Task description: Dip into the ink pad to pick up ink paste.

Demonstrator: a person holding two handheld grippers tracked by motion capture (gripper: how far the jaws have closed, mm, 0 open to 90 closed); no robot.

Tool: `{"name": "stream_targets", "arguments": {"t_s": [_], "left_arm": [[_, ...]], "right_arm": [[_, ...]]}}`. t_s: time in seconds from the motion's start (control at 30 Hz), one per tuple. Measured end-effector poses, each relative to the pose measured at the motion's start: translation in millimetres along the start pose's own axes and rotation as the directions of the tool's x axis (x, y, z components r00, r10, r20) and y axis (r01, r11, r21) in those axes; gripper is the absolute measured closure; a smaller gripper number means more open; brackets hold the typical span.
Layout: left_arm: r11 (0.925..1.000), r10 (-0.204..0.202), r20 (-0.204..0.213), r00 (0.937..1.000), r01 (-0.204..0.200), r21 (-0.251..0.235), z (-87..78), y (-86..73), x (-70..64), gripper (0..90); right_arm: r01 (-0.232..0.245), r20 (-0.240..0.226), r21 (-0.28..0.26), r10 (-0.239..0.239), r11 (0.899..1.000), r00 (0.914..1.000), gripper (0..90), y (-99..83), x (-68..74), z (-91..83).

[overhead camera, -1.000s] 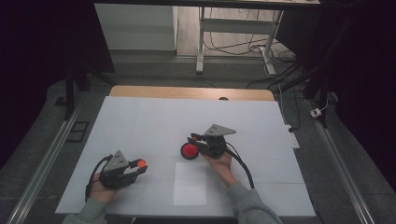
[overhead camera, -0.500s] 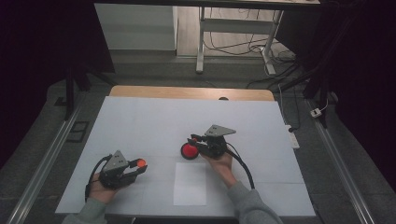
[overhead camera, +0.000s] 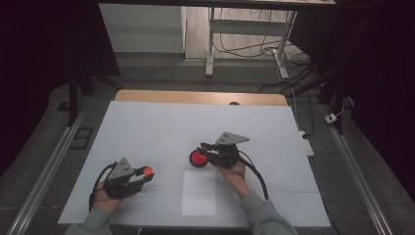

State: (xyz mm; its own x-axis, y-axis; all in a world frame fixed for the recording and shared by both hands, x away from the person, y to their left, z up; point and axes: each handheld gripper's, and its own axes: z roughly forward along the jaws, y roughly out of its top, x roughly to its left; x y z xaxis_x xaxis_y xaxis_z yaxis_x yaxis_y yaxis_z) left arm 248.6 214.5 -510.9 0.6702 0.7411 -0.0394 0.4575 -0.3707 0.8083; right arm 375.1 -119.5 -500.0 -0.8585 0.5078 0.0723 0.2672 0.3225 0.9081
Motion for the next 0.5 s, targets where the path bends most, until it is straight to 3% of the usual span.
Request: {"name": "stream_targets", "arguments": {"t_s": [0.5], "left_arm": [[1.0000,0.001,0.000,1.0000,-0.001,0.001,0.4,-0.1,-0.3,64.6]], "right_arm": [[0.006,-0.003,0.007,-0.006,1.000,1.0000,72.2,-2.5,3.3,-10.5]]}}
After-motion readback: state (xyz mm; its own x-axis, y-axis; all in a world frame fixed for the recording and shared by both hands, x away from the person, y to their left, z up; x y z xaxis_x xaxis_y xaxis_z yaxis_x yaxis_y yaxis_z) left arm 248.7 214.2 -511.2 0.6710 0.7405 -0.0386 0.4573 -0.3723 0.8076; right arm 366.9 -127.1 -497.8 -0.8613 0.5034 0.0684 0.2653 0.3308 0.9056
